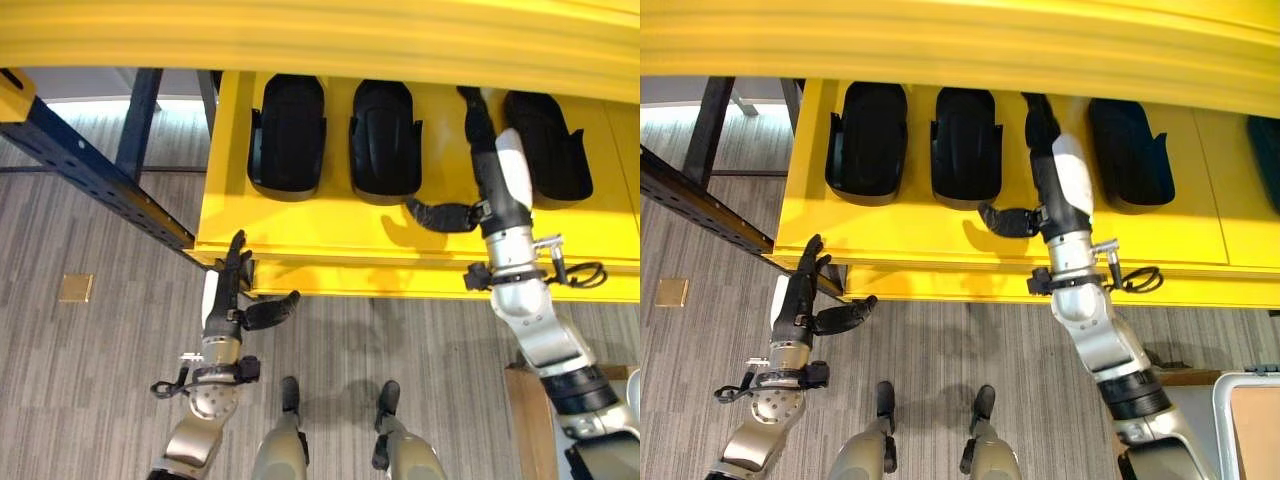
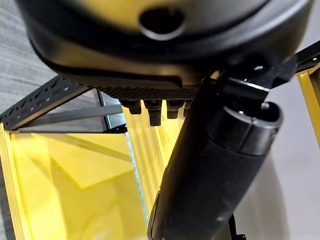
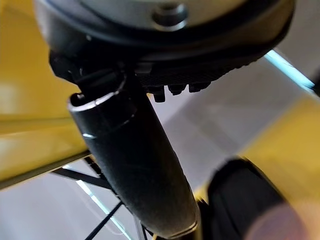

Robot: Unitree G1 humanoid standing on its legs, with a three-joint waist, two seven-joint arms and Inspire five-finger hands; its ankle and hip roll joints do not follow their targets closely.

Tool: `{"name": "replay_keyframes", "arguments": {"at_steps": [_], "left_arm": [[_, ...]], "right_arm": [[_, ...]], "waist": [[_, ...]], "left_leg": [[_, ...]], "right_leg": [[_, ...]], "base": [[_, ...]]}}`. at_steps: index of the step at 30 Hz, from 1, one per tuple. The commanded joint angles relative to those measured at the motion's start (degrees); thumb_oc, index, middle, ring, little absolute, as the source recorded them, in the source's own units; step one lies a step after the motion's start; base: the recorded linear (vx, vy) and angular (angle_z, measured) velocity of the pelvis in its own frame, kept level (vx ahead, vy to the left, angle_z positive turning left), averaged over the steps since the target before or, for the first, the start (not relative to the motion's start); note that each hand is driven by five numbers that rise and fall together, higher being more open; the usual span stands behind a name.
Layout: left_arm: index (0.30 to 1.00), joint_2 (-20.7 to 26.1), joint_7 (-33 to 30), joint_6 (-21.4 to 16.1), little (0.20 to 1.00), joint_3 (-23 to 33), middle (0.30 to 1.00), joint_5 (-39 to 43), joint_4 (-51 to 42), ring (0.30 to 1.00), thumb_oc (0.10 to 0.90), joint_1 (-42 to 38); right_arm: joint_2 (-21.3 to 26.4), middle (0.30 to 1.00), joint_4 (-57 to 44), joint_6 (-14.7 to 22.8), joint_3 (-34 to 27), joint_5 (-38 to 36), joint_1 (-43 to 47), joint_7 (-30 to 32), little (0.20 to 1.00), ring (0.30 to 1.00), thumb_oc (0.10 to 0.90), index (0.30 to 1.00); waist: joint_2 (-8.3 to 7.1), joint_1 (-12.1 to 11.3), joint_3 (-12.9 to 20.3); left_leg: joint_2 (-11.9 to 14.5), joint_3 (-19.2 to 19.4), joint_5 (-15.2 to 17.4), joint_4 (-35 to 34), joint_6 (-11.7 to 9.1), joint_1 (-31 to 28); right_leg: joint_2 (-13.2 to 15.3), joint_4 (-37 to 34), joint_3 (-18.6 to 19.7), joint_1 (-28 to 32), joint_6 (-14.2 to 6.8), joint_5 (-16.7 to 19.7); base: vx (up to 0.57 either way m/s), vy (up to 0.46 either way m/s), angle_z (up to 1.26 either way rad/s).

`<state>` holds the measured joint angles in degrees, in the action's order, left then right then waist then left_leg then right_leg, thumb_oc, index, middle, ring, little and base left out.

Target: Move parts from the plastic box to the shelf.

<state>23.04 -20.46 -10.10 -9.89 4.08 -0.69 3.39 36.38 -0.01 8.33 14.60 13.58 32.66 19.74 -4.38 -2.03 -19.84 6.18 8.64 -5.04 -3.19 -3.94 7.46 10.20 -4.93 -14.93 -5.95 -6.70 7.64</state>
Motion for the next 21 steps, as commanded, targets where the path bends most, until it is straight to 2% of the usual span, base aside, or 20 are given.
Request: {"name": "replay_keyframes", "arguments": {"at_steps": [1, 7, 11, 16, 20, 21], "left_arm": [[1.0, 1.46, 0.04, -4.97, 1.0, 0.61, 1.0, -0.29, -6.22, 1.0, 0.9, -1.83], [1.0, 1.96, 0.6, -5.14, 1.0, 1.39, 1.0, 0.17, -6.7, 1.0, 0.9, -0.88], [1.0, 2.37, 0.74, -5.34, 1.0, 2.1, 1.0, 1.29, -6.63, 1.0, 0.9, -0.08], [1.0, 2.93, 1.75, -5.35, 1.0, 1.9, 1.0, 1.97, -6.49, 1.0, 0.9, 0.25], [1.0, 3.0, 2.05, -5.43, 1.0, 1.69, 1.0, 2.3, -6.52, 1.0, 0.9, 0.25], [1.0, 3.24, 1.9, -5.58, 1.0, 1.71, 1.0, 2.74, -6.39, 1.0, 0.9, 0.08]], "right_arm": [[1.7, 1.0, -2.04, 1.58, 0.31, 1.71, 7.58, 3.12, 1.0, 1.0, 0.9, 1.0], [5.41, 1.0, 2.24, 0.36, 2.0, 1.69, 13.32, 2.73, 1.0, 1.0, 0.9, 1.0], [9.24, 1.0, 9.97, -0.14, 6.28, -0.95, 20.32, 1.98, 1.0, 1.0, 0.9, 1.0], [11.65, 1.0, 17.51, -0.45, 12.12, -4.39, 25.69, -0.85, 1.0, 1.0, 0.9, 1.0], [11.73, 1.0, 20.9, -0.57, 13.62, -5.35, 27.73, -1.15, 1.0, 1.0, 0.9, 1.0], [11.78, 1.0, 24.86, -0.82, 14.73, -6.55, 30.06, -1.01, 1.0, 1.0, 0.9, 1.0]], "waist": [[-2.9, -1.19, 5.04], [-3.25, -2.26, 4.85], [-3.37, -3.02, 4.11], [-3.55, -3.65, 3.1], [-3.4, -3.79, 2.68], [-3.34, -3.94, 2.32]], "left_leg": [[4.32, -0.74, -0.47, 0.85, -1.35, 0.96], [4.49, -1.47, -0.74, 0.17, -1.53, 0.63], [4.73, -1.8, -1.01, -0.02, -1.86, 0.7], [4.82, -2.3, -1.3, -0.18, -2.04, 1.02], [4.79, -2.46, -1.4, -0.18, -2.06, 1.18], [4.86, -2.73, -1.5, -0.18, -2.1, 1.42]], "right_leg": [[5.8, 3.3, -0.9, 1.06, -3.96, -0.61], [5.39, 3.24, -1.42, 1.39, -3.93, -0.83], [5.24, 3.36, -1.76, 1.19, -3.87, -0.84], [4.97, 3.47, -1.91, 0.79, -3.79, -0.7], [4.87, 3.58, -1.95, 0.67, -3.71, -0.69], [4.8, 3.66, -2.04, 0.45, -3.65, -0.65]], "base": [[0.0, 0.0, 0.0], [0.01, -0.005, 0.02], [0.0, -0.004, 0.08], [-0.01, -0.005, 0.02], [-0.01, 0.002, 0.02], [0.0, 0.0, 0.0]]}}
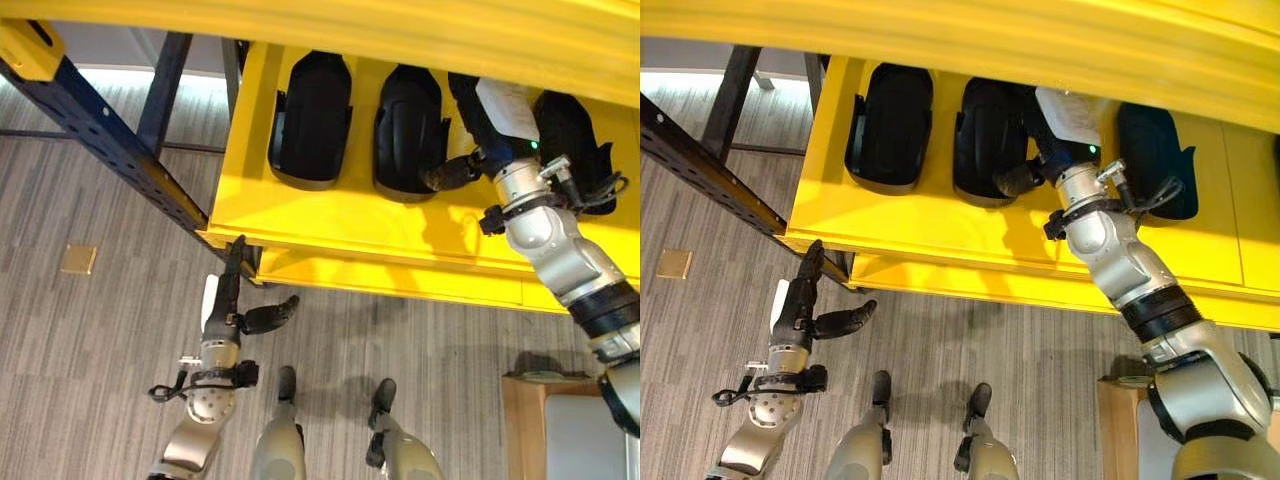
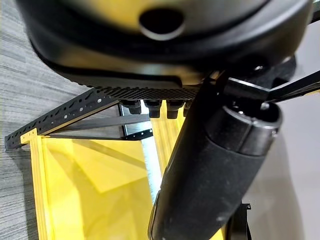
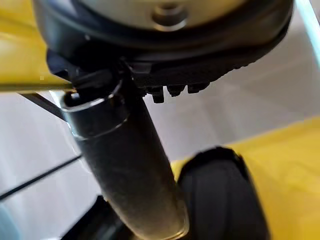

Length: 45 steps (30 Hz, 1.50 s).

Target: Move parts from the plastic box to the shelf.

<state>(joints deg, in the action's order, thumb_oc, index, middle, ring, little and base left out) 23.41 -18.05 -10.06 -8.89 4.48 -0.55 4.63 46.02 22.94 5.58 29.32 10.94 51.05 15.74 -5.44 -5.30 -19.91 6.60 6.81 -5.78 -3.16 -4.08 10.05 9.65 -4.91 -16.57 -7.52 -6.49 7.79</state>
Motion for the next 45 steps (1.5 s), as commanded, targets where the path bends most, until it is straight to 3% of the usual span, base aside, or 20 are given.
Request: {"name": "replay_keyframes", "arguments": {"at_steps": [1, 5, 34, 41, 45], "left_arm": [[1.0, 2.83, -0.5, -5.63, 1.0, 0.73, 1.0, 2.33, -6.52, 1.0, 0.9, -1.17], [1.0, 2.85, -0.93, -5.55, 1.0, 0.17, 1.0, 2.85, -5.94, 1.0, 0.9, -2.34], [1.0, 2.28, -2.31, -5.72, 1.0, -0.13, 1.0, 4.44, -6.53, 1.0, 0.9, -4.7], [1.0, 1.79, -2.26, -5.54, 1.0, 0.78, 1.0, 4.39, -6.36, 1.0, 0.9, -4.29], [1.0, 2.04, -1.27, -5.59, 1.0, 1.59, 1.0, 4.17, -6.84, 1.0, 0.9, -3.37]], "right_arm": [[2.13, 1.0, 1.97, 1.96, 0.09, -3.93, 11.75, 3.0, 1.0, 1.0, 0.9, 1.0], [0.18, 1.0, 6.87, 2.01, 1.32, -7.4, 14.25, 3.16, 1.0, 1.0, 0.9, 1.0], [-6.23, 1.0, 15.06, 1.01, 3.95, -8.28, 16.97, 2.6, 1.0, 1.0, 0.9, 1.0], [-3.52, 1.0, 12.44, 0.8, 4.94, -6.33, 15.26, 0.55, 1.0, 1.0, 0.9, 1.0], [2.36, 1.0, 11.84, 1.16, 9.1, -3.56, 13.83, -3.98, 1.0, 1.0, 0.9, 1.0]], "waist": [[-2.25, -0.64, 2.37], [-2.2, -0.69, 1.48], [-3.05, -2.44, -1.81], [-3.61, -1.95, -2.27], [-4.22, -1.58, -2.44]], "left_leg": [[4.43, -0.9, -0.75, -0.21, -1.97, -1.16], [4.43, -0.88, -0.78, -0.05, -1.96, -0.88], [3.65, -2.18, -0.73, 0.73, -1.77, 1.48], [3.65, -1.75, -0.48, 0.86, -1.76, 1.32], [3.75, -1.49, -0.44, 0.82, -1.96, 0.89]], "right_leg": [[5.35, 3.65, -0.4, 2.01, -3.86, -0.81], [5.22, 3.77, -0.27, 1.55, -3.75, -0.7], [5.54, 2.89, -1.91, 1.2, -3.93, 0.46], [5.58, 2.71, -1.7, 1.04, -3.98, 0.83], [5.49, 2.8, -1.51, 1.0, -4.02, 0.95]], "base": [[0.0, 0.0, 0.0], [-0.01, 0.003, 0.0], [-0.01, 0.004, 0.01], [-0.01, 0.016, 0.0], [0.0, 0.0, 0.0]]}}
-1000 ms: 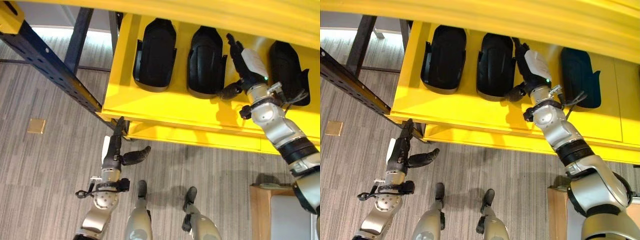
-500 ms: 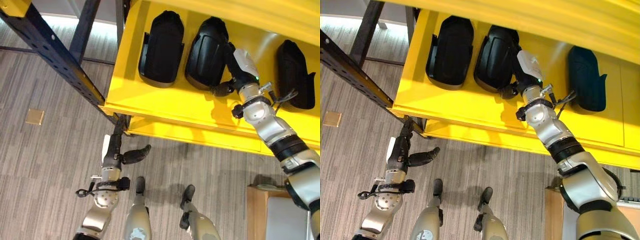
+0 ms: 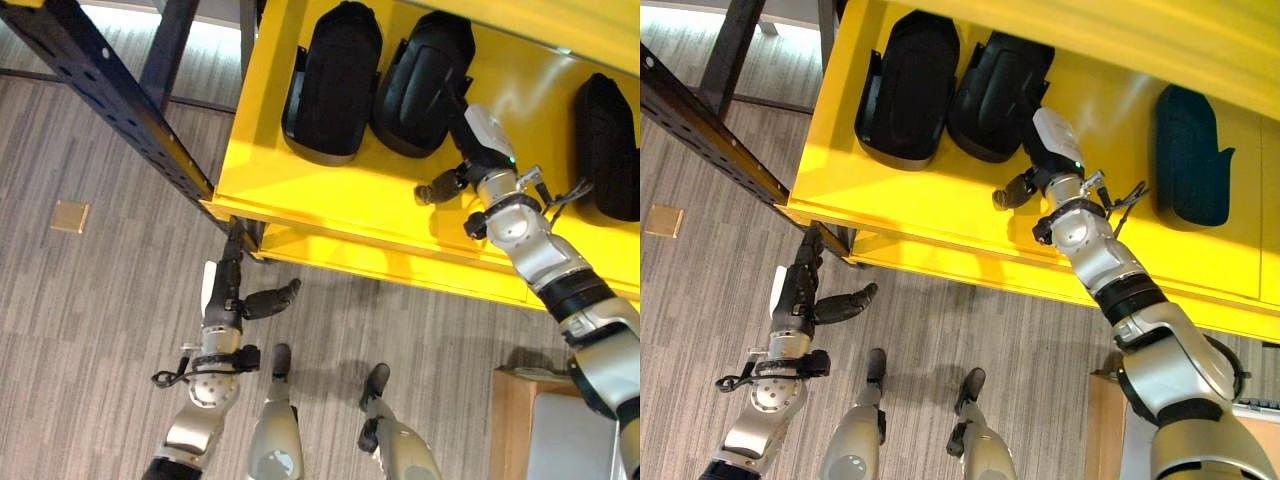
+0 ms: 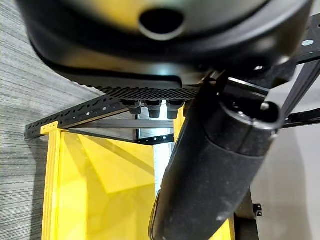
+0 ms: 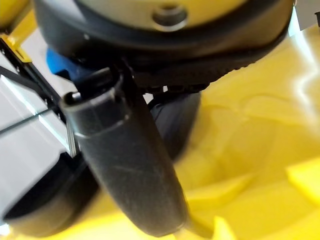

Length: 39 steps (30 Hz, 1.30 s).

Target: Move parts from the plastic box to the shelf.

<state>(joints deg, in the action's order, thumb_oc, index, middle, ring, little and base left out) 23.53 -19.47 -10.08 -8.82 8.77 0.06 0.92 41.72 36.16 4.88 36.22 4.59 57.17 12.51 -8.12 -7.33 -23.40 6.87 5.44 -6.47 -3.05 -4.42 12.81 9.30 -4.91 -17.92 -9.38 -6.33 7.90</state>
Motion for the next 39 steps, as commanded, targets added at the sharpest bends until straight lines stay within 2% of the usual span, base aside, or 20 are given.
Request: {"name": "replay_keyframes", "arguments": {"at_steps": [1, 4, 6, 8, 16, 27, 39], "left_arm": [[1.0, 2.03, 0.35, -5.68, 1.0, 1.63, 1.0, -0.18, -7.7, 1.0, 0.9, 0.54], [1.0, 2.33, 0.83, -5.77, 1.0, 2.01, 1.0, -0.34, -7.88, 1.0, 0.9, 1.26], [1.0, 2.81, 1.51, -5.8, 1.0, 2.51, 1.0, -0.62, -7.98, 1.0, 0.9, 1.84], [1.0, 2.74, 1.89, -6.04, 1.0, 2.74, 1.0, -0.47, -8.28, 1.0, 0.9, 1.87], [1.0, 3.06, 2.43, -6.06, 1.0, 3.62, 1.0, -1.57, -8.62, 1.0, 0.9, 1.15], [1.0, 2.44, 2.88, -5.95, 1.0, 4.61, 1.0, -1.13, -7.9, 1.0, 0.9, 1.15], [1.0, 1.61, 3.05, -5.91, 1.0, 5.05, 1.0, 0.15, -6.74, 1.0, 0.9, 1.56]], "right_arm": [[7.78, 1.0, -0.99, 1.95, 3.13, 3.41, 7.51, -1.63, 1.0, 1.0, 0.9, 1.0], [10.45, 1.0, -1.06, 2.28, 5.97, 5.7, 8.18, -3.57, 1.0, 1.0, 0.9, 1.0], [14.48, 1.0, -0.24, 2.7, 11.14, 10.47, 9.59, -6.16, 1.0, 1.0, 0.9, 1.0], [16.6, 1.0, 2.11, 2.88, 15.87, 15.42, 11.68, -7.15, 1.0, 1.0, 0.9, 1.0], [23.3, 1.0, 1.46, 3.19, 23.43, 24.86, 15.37, -10.09, 1.0, 1.0, 0.9, 1.0], [27.3, 1.0, 1.42, 2.71, 24.01, 26.55, 16.46, -10.7, 1.0, 1.0, 0.9, 1.0], [25.08, 1.0, 4.28, 1.39, 17.38, 22.43, 12.39, -9.67, 1.0, 1.0, 0.9, 1.0]], "waist": [[-1.61, 0.45, 0.94], [-1.62, 0.47, 0.83], [-1.84, 0.4, 0.63], [-1.68, 0.32, 0.44], [-1.75, 0.85, 0.79], [-1.8, 1.57, 1.37], [-1.67, 2.07, 1.58]], "left_leg": [[3.53, -0.16, 0.27, 0.8, -1.64, -1.87], [3.68, -0.2, 0.3, 0.86, -1.7, -1.93], [3.77, -0.2, 0.26, 0.88, -1.86, -2.0], [3.84, -0.33, 0.26, 0.88, -1.99, -2.1], [3.69, -0.57, 0.03, 0.49, -2.15, -2.04], [3.51, -0.59, -0.01, -0.02, -2.15, -2.56], [3.42, -0.02, 0.15, -0.25, -2.0, -3.32]], "right_leg": [[5.81, 2.94, -0.12, 2.84, -4.19, 0.82], [5.8, 3.03, -0.13, 2.84, -4.22, 0.79], [5.71, 3.14, -0.19, 2.77, -4.23, 0.75], [5.57, 3.13, -0.33, 2.94, -4.32, 0.69], [5.64, 3.03, -0.71, 2.92, -4.46, 0.72], [5.54, 2.66, -0.77, 3.29, -4.55, 0.78], [5.45, 2.29, -0.28, 3.55, -4.44, 1.07]], "base": [[0.0, 0.0, 0.0], [0.0, 0.0, 0.0], [0.0, 0.0, 0.0], [0.0, 0.0, 0.0], [0.0, 0.0, 0.0], [0.0, 0.0, 0.0], [0.0, 0.001, -0.01]]}}
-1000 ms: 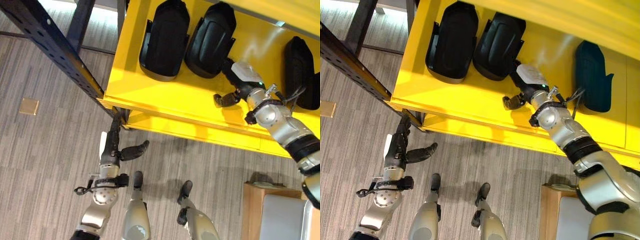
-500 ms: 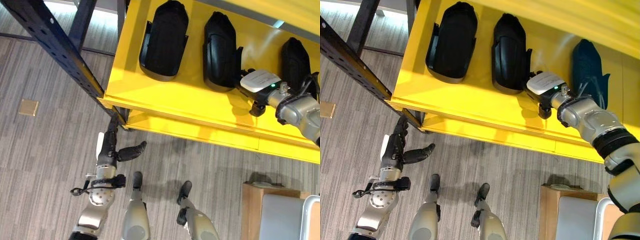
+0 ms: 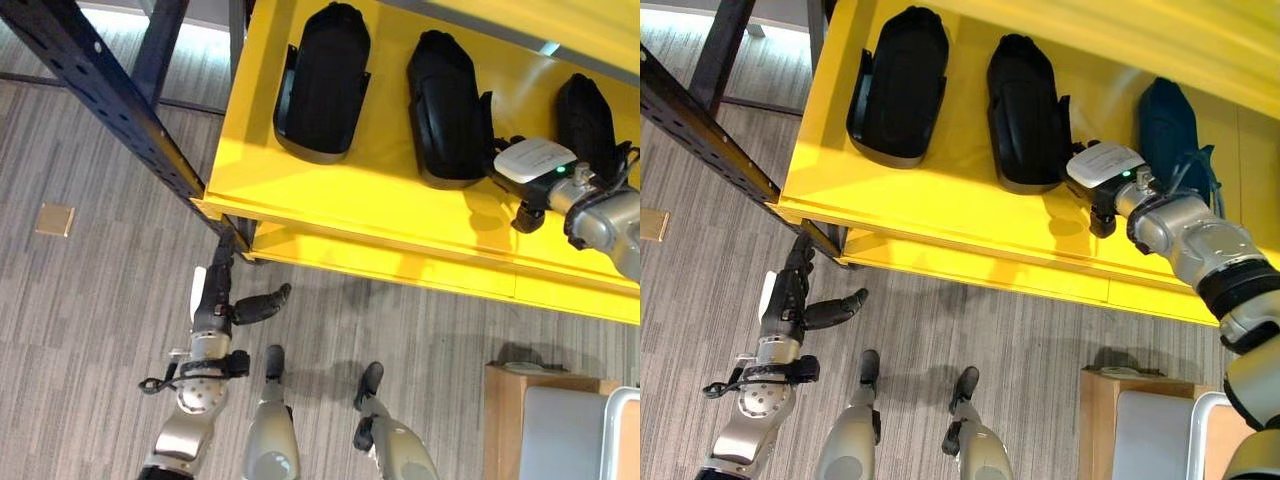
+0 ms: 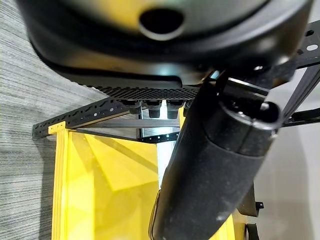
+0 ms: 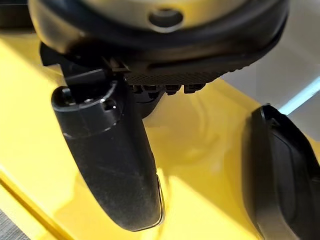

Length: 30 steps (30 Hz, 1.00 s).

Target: Move parts from the plastic box to the shelf.

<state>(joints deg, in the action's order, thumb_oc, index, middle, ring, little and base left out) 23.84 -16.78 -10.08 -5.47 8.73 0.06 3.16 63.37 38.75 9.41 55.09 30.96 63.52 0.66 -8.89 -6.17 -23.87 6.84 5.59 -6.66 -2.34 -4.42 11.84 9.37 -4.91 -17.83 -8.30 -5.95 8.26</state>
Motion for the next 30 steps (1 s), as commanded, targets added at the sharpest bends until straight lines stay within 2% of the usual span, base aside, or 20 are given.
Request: {"name": "replay_keyframes", "arguments": {"at_steps": [1, 17, 20, 21, 23, 30], "left_arm": [[1.0, 1.12, 0.35, -5.9, 1.0, 1.78, 1.0, 0.33, -6.61, 1.0, 0.9, -0.76], [1.0, -0.22, -0.41, -5.35, 1.0, 1.5, 1.0, 1.91, -5.23, 1.0, 0.9, -1.0], [1.0, -0.65, -0.97, -5.2, 1.0, 1.55, 1.0, 2.35, -4.88, 1.0, 0.9, -1.18], [1.0, -0.58, -0.98, -5.21, 1.0, 1.51, 1.0, 2.36, -4.88, 1.0, 0.9, -1.18], [1.0, -0.87, -1.31, -4.98, 1.0, 1.49, 1.0, 2.8, -4.58, 1.0, 0.9, -1.21], [1.0, -0.68, -1.56, -4.3, 1.0, 1.42, 1.0, 3.23, -4.26, 1.0, 0.9, -0.9]], "right_arm": [[2.67, 1.0, 2.08, -3.22, -2.38, -4.47, 5.19, 2.38, 1.0, 1.0, 0.9, 1.0], [-5.38, 1.0, -2.19, -4.23, -17.16, -15.61, -4.55, 4.89, 1.0, 1.0, 0.9, 1.0], [-10.28, 1.0, -3.33, -4.43, -23.12, -22.39, -8.18, 6.67, 1.0, 1.0, 0.9, 1.0], [-10.28, 1.0, -3.4, -4.45, -23.26, -22.37, -8.33, 6.66, 1.0, 1.0, 0.9, 1.0], [-13.48, 1.0, -4.2, -4.11, -26.12, -27.24, -10.18, 7.41, 1.0, 1.0, 0.9, 1.0], [-17.84, 1.0, -4.3, -4.15, -29.19, -32.88, -12.84, 8.76, 1.0, 1.0, 0.9, 1.0]], "waist": [[-0.74, 1.02, 2.03], [-0.08, 1.88, 2.01], [0.14, 2.29, 2.0], [0.09, 2.22, 2.01], [0.22, 2.46, 2.06], [0.5, 2.73, 1.98]], "left_leg": [[3.48, -0.08, 0.37, -0.92, -1.97, -2.46], [3.34, 0.6, 0.65, -1.06, -1.56, -3.38], [3.37, 0.71, 0.66, -1.31, -1.4, -3.62], [3.36, 0.72, 0.66, -1.31, -1.4, -3.62], [3.32, 0.83, 0.71, -1.41, -1.34, -3.82], [3.28, 1.03, 0.95, -1.17, -1.25, -4.01]], "right_leg": [[5.4, 2.29, -0.29, 2.5, -4.78, 0.77], [5.38, 2.43, 0.56, 2.52, -4.62, 0.55], [5.44, 2.51, 0.68, 2.42, -4.52, 0.53], [5.45, 2.51, 0.69, 2.42, -4.52, 0.53], [5.46, 2.6, 0.79, 2.49, -4.45, 0.43], [5.46, 2.83, 0.9, 2.54, -4.35, 0.29]], "base": [[0.0, 0.0, 0.0], [0.0, 0.0, -0.01], [0.0, -0.001, -0.01], [0.01, -0.002, -0.04], [0.01, -0.005, -0.06], [0.01, -0.003, -0.05]]}}
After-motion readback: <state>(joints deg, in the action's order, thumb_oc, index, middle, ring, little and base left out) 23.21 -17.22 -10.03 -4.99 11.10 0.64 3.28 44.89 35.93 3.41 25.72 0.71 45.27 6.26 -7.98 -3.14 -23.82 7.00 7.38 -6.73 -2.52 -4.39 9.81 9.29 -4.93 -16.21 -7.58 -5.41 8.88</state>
